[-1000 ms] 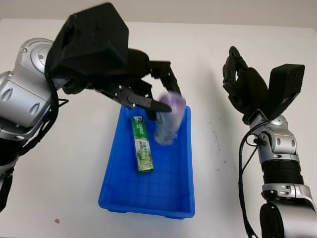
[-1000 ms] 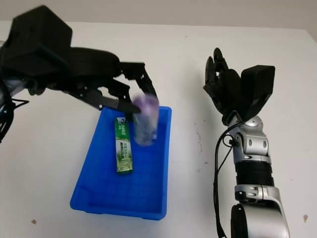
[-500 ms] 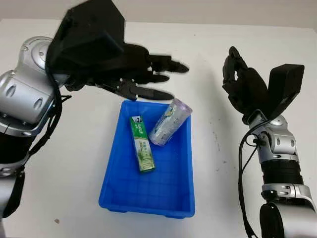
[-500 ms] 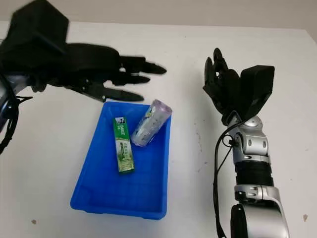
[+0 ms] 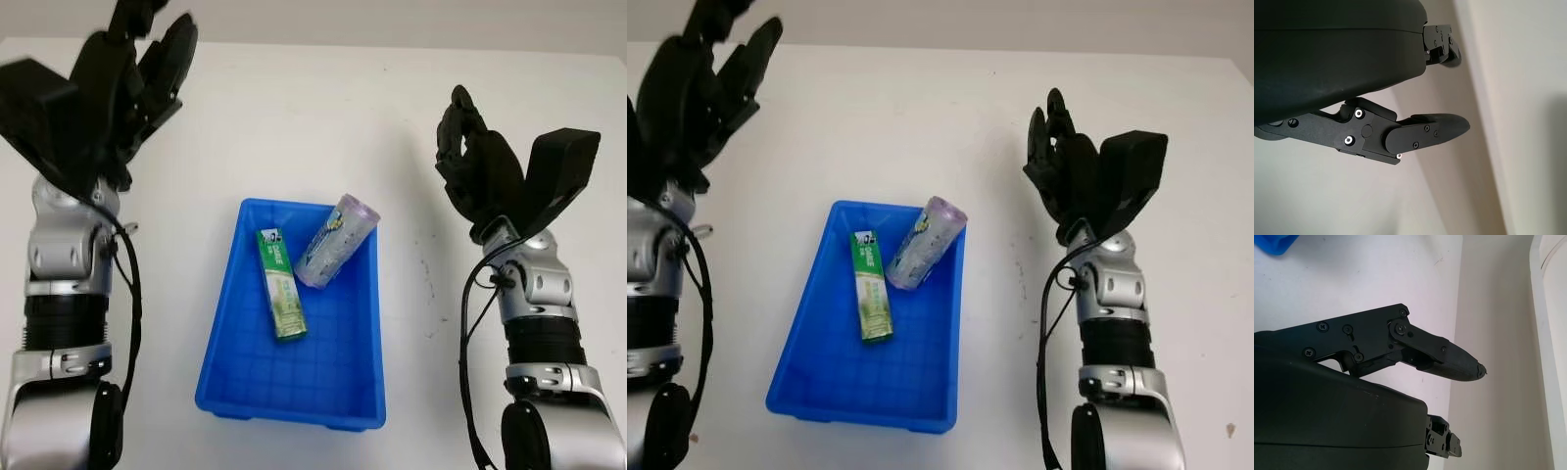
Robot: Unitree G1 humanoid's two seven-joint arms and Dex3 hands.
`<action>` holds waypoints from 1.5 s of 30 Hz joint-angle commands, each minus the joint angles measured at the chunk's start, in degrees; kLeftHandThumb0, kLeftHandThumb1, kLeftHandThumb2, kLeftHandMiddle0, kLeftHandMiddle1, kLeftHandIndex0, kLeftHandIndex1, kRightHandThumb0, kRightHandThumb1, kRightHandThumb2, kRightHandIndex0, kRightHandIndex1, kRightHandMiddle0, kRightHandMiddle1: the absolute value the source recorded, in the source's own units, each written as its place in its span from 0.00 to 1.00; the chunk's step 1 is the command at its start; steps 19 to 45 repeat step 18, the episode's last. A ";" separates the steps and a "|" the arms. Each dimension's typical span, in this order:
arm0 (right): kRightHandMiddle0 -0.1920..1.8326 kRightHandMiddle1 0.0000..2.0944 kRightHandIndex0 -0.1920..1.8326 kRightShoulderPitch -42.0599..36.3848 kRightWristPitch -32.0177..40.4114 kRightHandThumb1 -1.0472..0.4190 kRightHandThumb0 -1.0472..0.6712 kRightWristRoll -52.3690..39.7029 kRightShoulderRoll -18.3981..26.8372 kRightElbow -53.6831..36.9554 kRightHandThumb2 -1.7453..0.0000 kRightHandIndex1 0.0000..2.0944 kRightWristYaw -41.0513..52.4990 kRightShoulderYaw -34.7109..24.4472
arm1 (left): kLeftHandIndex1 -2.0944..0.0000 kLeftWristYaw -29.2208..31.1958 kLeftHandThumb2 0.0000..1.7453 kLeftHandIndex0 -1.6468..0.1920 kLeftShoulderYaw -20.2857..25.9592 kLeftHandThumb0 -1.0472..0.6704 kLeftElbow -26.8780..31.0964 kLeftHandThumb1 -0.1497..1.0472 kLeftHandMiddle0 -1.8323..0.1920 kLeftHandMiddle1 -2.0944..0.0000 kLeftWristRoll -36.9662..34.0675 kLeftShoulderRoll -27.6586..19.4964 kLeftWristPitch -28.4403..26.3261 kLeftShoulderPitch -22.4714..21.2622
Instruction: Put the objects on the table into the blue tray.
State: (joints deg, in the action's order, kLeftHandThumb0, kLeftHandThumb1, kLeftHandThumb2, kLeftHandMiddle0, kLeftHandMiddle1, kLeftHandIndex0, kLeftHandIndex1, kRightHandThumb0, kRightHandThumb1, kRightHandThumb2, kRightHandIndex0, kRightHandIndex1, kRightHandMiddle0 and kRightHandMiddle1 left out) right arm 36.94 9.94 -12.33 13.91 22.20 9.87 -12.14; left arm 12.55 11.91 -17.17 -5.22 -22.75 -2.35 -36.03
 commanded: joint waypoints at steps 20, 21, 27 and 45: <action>0.00 0.00 0.00 -1.39 0.44 0.00 0.19 -0.01 0.26 -4.64 0.52 0.00 0.41 -0.01 | 1.00 0.23 0.40 1.00 0.49 0.17 -7.30 1.00 1.00 1.00 -0.87 0.65 1.38 4.07; 0.00 0.00 0.00 -1.39 0.44 0.00 0.19 -0.01 0.26 -4.64 0.52 0.00 0.41 -0.01 | 1.00 0.23 0.40 1.00 0.49 0.17 -7.30 1.00 1.00 1.00 -0.87 0.65 1.38 4.07; 0.00 0.00 0.00 -1.39 0.44 0.00 0.19 -0.01 0.26 -4.64 0.52 0.00 0.41 -0.01 | 1.00 0.23 0.40 1.00 0.49 0.17 -7.30 1.00 1.00 1.00 -0.87 0.65 1.38 4.07; 0.00 0.00 0.00 -1.39 0.44 0.00 0.19 -0.01 0.26 -4.64 0.52 0.00 0.41 -0.01 | 1.00 0.23 0.40 1.00 0.49 0.17 -7.30 1.00 1.00 1.00 -0.87 0.65 1.38 4.07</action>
